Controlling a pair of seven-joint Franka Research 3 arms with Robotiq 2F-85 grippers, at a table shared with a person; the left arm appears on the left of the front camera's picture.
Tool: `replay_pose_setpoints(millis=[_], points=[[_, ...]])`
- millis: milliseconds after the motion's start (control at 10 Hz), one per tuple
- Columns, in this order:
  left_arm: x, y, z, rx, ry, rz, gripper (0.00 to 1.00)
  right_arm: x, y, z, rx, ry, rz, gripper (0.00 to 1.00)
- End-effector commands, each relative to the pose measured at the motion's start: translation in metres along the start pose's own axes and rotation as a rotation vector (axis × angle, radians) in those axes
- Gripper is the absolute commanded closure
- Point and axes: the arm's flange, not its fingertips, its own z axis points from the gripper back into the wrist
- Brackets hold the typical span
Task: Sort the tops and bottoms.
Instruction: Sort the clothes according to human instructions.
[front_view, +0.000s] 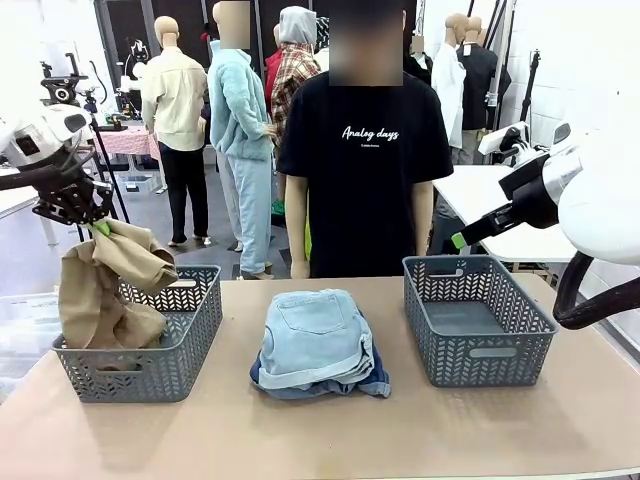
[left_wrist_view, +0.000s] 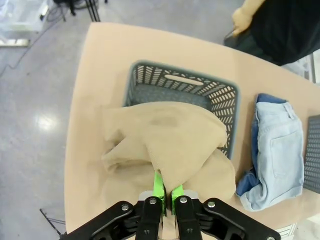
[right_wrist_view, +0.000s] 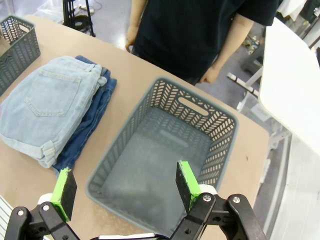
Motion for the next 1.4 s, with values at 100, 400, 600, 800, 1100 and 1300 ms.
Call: replay_pose_setpoints(millis=[100,400,600,800,1100,1300], points=[[0.0,-0.004,0.009,-0.006,-0.013,-0.008,1.0,-0.001,-0.002,-0.002,0.013,0.0,0.002,0.0],[0.007,0.003,-0.042,-0.023,0.122,-0.013,1.0,-0.001,-0.002,-0.002,0.013,0.0,0.002,0.0],[0.008,-0.005,-0.085,-0.066,0.189,-0.056,1.0,-0.001,-0.002,-0.002,0.013,0.0,0.002,0.0],[0.007,-0.016,-0.11,-0.095,0.242,-0.097,1.0,-0.001,-0.002,-0.002,0.013,0.0,0.002,0.0],[0.009,-0.015,-0.123,-0.13,0.262,-0.093,1.0,-0.001,-0.002,-0.002,0.013,0.0,0.002,0.0],[0.011,-0.012,-0.125,-0.15,0.285,-0.047,0.94,-0.001,-0.002,-0.002,0.013,0.0,0.002,0.0]])
